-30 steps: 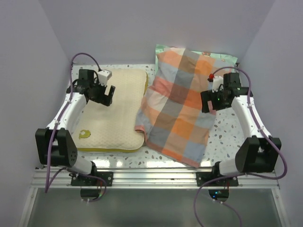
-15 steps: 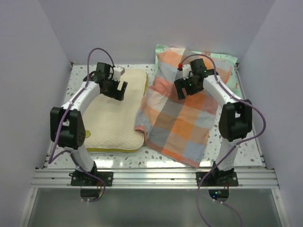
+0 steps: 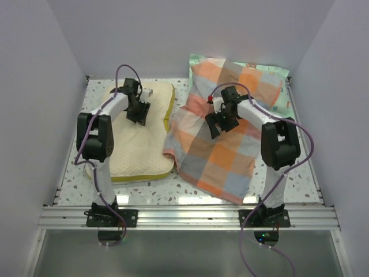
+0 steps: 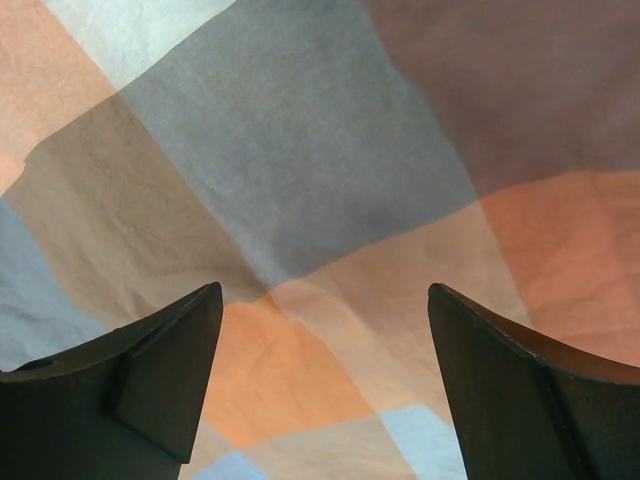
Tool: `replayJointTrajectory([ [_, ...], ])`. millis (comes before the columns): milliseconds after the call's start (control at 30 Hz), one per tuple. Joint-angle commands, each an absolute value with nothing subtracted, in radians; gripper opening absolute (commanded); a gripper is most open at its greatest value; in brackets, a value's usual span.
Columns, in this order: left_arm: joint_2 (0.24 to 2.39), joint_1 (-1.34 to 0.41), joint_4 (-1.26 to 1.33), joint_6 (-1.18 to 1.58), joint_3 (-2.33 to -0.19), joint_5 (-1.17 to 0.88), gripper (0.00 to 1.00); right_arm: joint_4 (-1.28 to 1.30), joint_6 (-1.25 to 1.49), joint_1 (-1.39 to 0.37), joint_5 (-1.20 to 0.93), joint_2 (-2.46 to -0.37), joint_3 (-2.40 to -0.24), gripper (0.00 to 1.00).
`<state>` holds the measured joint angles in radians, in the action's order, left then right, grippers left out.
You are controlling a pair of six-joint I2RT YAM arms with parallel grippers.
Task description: Put the pillow into the pillowcase
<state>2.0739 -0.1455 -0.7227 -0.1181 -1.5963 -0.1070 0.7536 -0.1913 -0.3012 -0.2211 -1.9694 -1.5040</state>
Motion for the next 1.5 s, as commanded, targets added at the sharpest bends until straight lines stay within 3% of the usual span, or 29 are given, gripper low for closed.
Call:
replayJointTrajectory([
  [0, 2.189, -0.012, -0.75, -0.299, -1.684, 0.058, 0.42, 0.736, -0.199, -0.328, -0.267, -2.023, -1.5, 0.87],
  [200, 2.275, 0.057, -0.81, -0.538, -1.876, 0.045, 0.23, 0.73, -0.149, -0.35, -0.276, -2.215, -1.63, 0.82],
  [333, 2.266, 0.054, -0.762, -0.688, -1.916, -0.053, 0.26, 0.713, -0.103, -0.35, -0.273, -2.31, -1.721, 0.8],
  [400, 2.235, 0.048, -0.788, -0.75, -1.918, -0.195, 0.3, 0.712, -0.094, -0.35, -0.256, -2.371, -1.8, 0.79],
  [500, 2.15, 0.017, -0.842, -0.902, -1.837, -0.296, 0.27, 0.751, -0.064, -0.348, -0.215, -2.44, -1.955, 0.76],
  [633, 2.02, -0.06, -0.877, -1.17, -1.535, -0.223, 0.18, 0.749, -0.031, -0.345, -0.163, -2.513, -2.089, 0.76],
  [800, 1.878, 0.021, -0.917, -1.408, -1.33, -0.184, 0.18, 0.821, -0.043, -0.345, -0.196, -2.504, -2.168, 0.78],
  [833, 1.859, 0.041, -0.911, -1.425, -1.301, -0.19, 0.2, 0.825, -0.061, -0.347, -0.212, -2.456, -2.145, 0.79],
  [933, 1.818, 0.103, -0.96, -1.433, -1.348, -0.265, 0.38, 0.838, -0.136, -0.347, -0.287, -2.34, -1.999, 0.86],
  [967, 1.812, 0.11, -0.98, -1.421, -1.37, -0.317, 0.5, 0.836, -0.152, -0.347, -0.294, -2.247, -1.956, 0.88],
  [1000, 1.801, 0.117, -1.0, -1.389, -1.399, -0.342, 0.55, 0.841, -0.172, -0.347, -0.32, -2.205, -1.878, 0.91],
  [1100, 1.766, 0.115, -1.029, -1.291, -1.417, -0.442, 0.93, 0.862, -0.263, -0.351, -0.371, -2.042, -1.735, 0.93],
  [1133, 1.758, 0.117, -1.014, -1.254, -1.417, -0.458, 1.0, 0.87, -0.282, -0.354, -0.377, -2.01, -1.702, 0.92],
  [1333, 1.727, 0.097, -0.964, -0.99, -1.437, -0.645, 1.0, 0.874, -0.362, -0.403, -0.246, -1.875, -1.502, 0.89],
  [1467, 1.643, -0.11, -0.664, -0.696, -1.382, -0.533, 1.0, 0.844, -0.336, -0.336, -0.184, -1.848, -1.537, 0.84],
])
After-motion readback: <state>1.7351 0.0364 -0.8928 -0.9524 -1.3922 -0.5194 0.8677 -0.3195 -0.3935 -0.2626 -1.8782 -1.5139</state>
